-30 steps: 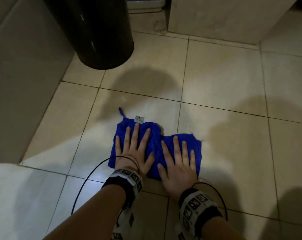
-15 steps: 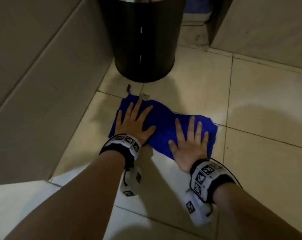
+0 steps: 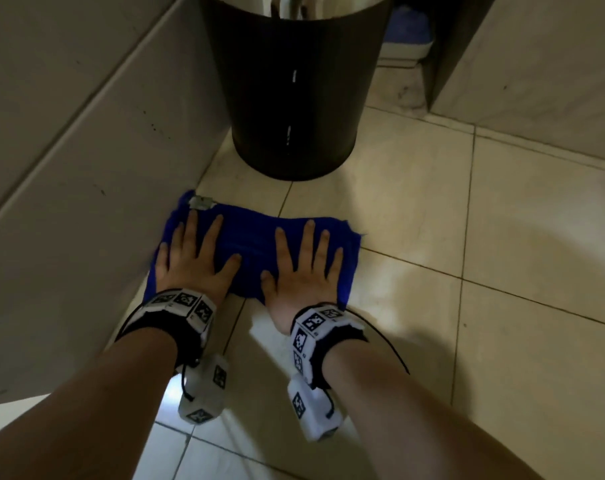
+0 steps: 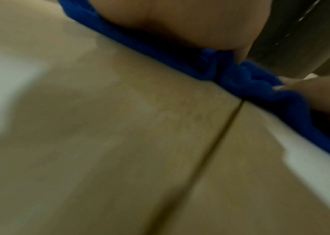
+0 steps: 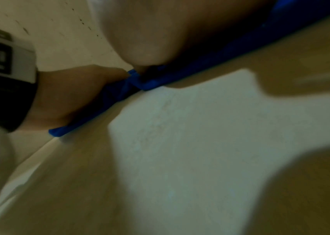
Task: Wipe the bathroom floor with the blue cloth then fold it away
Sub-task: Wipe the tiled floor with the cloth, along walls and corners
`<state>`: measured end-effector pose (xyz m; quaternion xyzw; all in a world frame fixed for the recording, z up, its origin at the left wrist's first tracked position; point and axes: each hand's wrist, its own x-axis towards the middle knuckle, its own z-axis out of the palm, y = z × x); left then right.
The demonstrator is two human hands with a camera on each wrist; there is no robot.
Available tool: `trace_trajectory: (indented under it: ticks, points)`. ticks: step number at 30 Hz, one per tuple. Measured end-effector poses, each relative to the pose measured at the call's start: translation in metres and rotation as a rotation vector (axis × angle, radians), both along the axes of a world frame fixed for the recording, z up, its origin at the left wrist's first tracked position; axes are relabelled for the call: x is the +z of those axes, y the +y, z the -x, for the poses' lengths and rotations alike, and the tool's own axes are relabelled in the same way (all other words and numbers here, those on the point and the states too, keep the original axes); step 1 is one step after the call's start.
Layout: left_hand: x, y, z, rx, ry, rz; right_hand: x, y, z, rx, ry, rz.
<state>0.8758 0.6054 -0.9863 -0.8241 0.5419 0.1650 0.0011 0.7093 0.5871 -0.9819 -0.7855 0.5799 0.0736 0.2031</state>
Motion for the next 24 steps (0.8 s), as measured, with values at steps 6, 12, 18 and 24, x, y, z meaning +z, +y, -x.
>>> trace_trajectory:
  ticks: [6,12,18,24]
  points:
    - [0.011,0.067,0.002,0.063,0.039,-0.05,0.006,0.047,0.022,0.13,-0.06,0.05]
    - [0.018,0.124,0.011,0.21,0.042,-0.185,0.017,0.092,0.031,0.226,-0.137,-0.051]
    - [0.022,0.137,0.056,0.353,-0.025,-0.217,0.014,0.133,0.049,0.255,-0.189,-0.105]
    - [0.016,0.128,0.109,0.469,-0.021,-0.242,0.002,0.151,0.074,0.109,-0.132,-0.058]
